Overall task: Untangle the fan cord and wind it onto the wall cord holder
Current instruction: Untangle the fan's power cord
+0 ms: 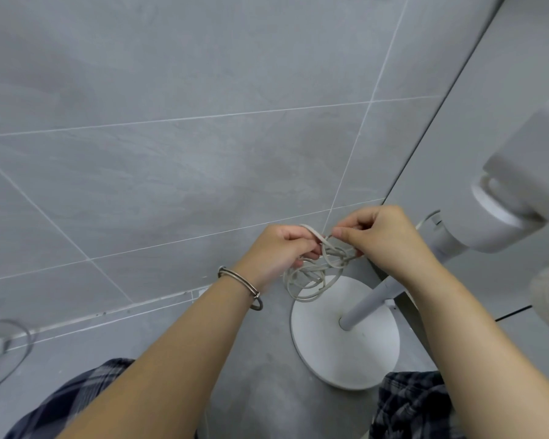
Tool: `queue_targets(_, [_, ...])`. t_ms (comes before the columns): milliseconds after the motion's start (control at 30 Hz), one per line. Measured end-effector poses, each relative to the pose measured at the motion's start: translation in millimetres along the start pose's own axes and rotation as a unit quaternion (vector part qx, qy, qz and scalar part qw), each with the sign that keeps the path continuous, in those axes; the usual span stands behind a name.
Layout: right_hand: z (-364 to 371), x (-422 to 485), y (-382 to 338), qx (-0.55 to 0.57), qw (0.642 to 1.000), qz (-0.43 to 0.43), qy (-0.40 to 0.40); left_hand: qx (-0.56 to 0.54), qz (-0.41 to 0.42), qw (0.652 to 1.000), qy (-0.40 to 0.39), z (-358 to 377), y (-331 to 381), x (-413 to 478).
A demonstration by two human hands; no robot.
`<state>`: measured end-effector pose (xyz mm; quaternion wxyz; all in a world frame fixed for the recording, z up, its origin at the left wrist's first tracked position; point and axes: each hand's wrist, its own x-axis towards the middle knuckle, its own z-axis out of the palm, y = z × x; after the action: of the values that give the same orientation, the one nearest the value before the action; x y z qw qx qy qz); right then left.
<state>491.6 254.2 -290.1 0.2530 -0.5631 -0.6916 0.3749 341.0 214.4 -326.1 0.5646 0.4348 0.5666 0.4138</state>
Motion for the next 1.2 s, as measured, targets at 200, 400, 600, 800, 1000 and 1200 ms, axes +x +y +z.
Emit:
queue_targets(200, [-1,3,4,0.066,0.996,0.034,-0.039,-0.023,0.007,1.000,0.006,0,-3,0])
queue_targets(400, [-5,-1,4,0.027,0.997,0.035,-0.059,-0.027,0.026,0.997,0.063,3,-1,2])
queue_targets(600, [-4,0,5,-0.085,0.991,-0.037,-0.100,-0.056,0.046,0.993,0.089,1,2,1])
queue_targets(800, [4,4,11,-0.141,0.985,-0.076,-0.072,-0.071,0.052,0.993,0.077,1,4,-3])
queue_targets(1000, [7,8,15,-0.154,0.980,-0.106,-0.071,-0.069,0.064,0.994,0.059,-1,4,-5])
queue_targets(1200, [8,9,16,-0.162,0.978,-0.122,-0.057,-0.082,0.064,0.993,0.056,-2,5,-4])
